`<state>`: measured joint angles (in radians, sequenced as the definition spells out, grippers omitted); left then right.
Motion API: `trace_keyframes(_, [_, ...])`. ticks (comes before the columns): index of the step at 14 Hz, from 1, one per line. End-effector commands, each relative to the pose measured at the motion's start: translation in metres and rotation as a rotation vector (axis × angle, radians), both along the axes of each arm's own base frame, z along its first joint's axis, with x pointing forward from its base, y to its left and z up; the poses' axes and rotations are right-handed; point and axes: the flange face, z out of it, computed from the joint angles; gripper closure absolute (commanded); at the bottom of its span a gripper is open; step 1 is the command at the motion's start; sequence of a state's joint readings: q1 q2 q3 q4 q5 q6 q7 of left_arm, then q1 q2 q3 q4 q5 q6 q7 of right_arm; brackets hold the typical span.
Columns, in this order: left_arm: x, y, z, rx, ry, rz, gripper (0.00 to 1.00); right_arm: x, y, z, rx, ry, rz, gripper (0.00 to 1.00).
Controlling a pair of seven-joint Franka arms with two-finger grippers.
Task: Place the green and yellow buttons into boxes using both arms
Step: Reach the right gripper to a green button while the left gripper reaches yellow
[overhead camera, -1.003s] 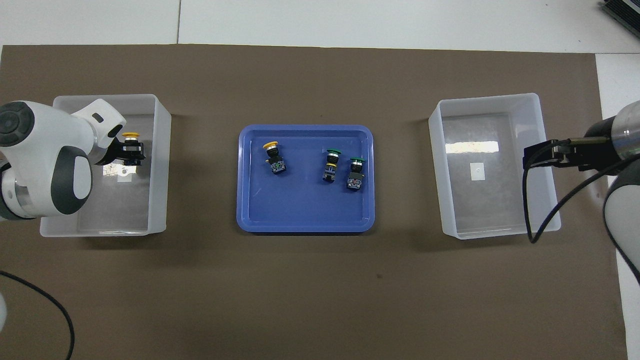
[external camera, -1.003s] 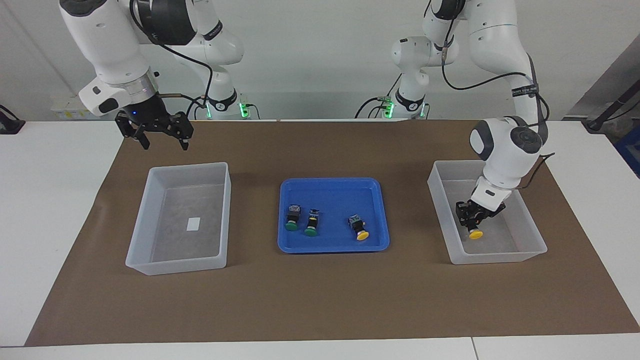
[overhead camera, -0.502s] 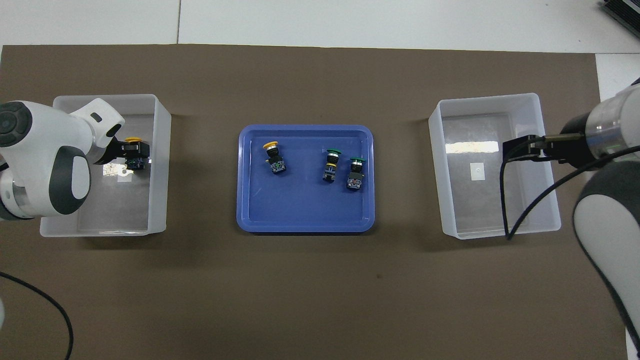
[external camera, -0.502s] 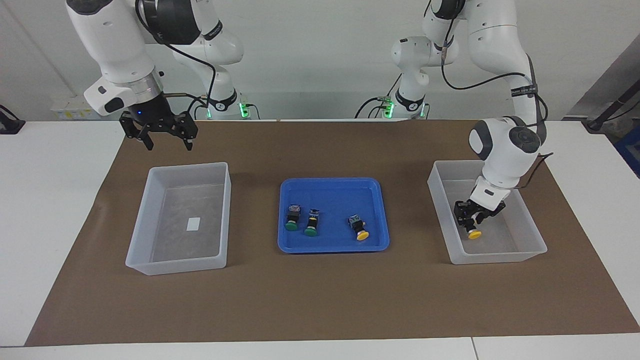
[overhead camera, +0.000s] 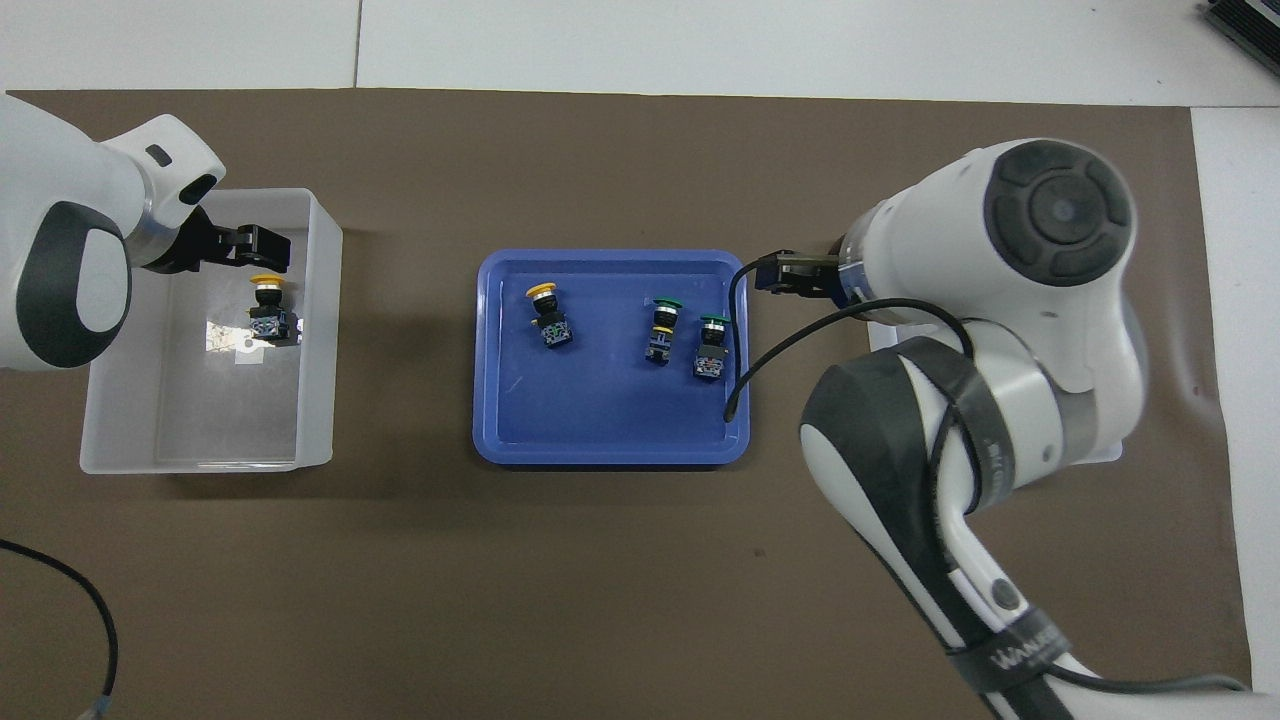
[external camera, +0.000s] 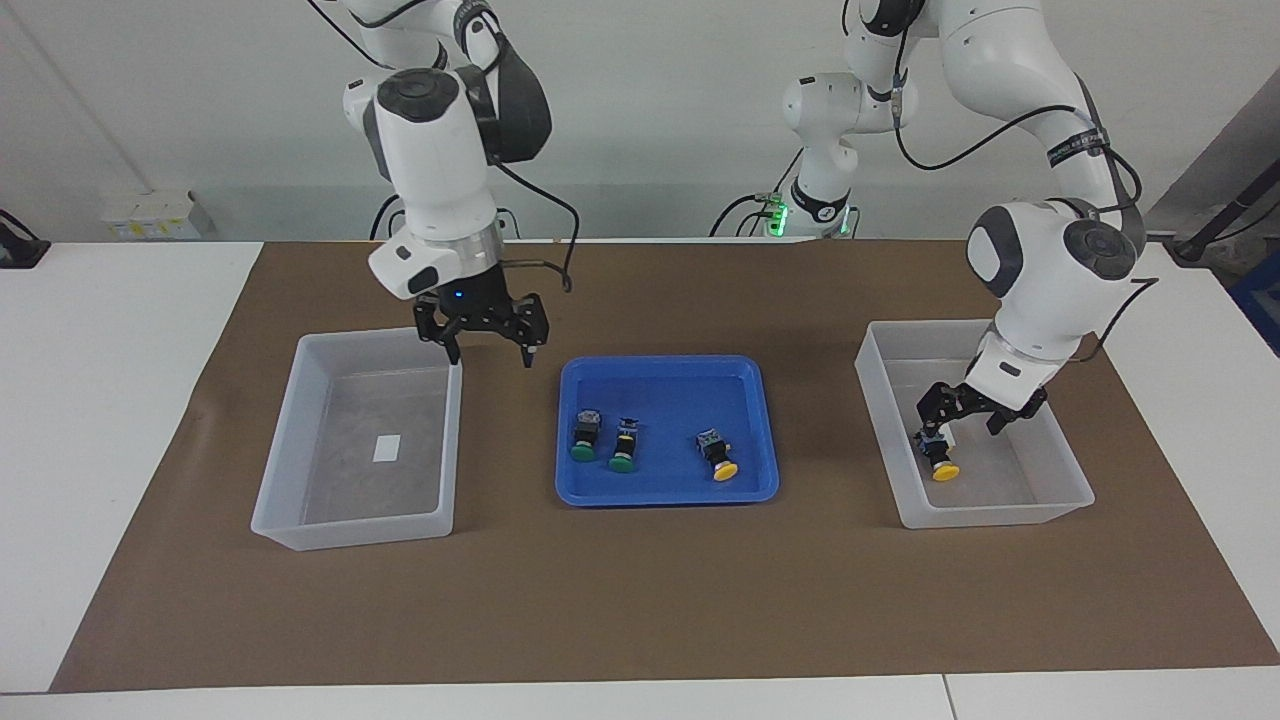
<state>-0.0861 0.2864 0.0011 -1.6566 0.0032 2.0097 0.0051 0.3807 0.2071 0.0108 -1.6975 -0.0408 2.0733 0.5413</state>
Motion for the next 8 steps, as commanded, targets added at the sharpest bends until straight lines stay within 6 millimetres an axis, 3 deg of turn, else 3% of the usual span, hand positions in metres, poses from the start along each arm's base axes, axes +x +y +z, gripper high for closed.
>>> trace_keyframes(1, [0.003, -0.037, 0.006, -0.004, 0.018, 0.028, 0.00, 0.005, 0.025, -0.020, -0.002, -0.024, -0.027, 0.00])
trace_keyframes(3, [-0.002, -0.071, 0.004, -0.010, 0.013, 0.053, 0.00, 0.007, 0.033, -0.035, -0.009, -0.022, -0.029, 0.00])
trace_keyframes(5, [-0.010, -0.107, 0.001, -0.018, 0.006, 0.094, 0.01, 0.007, 0.053, -0.055, -0.018, -0.044, -0.029, 0.00])
trace_keyframes(8, [-0.031, -0.156, -0.022, -0.042, -0.017, 0.192, 0.02, 0.010, 0.073, -0.081, -0.022, -0.062, -0.043, 0.00])
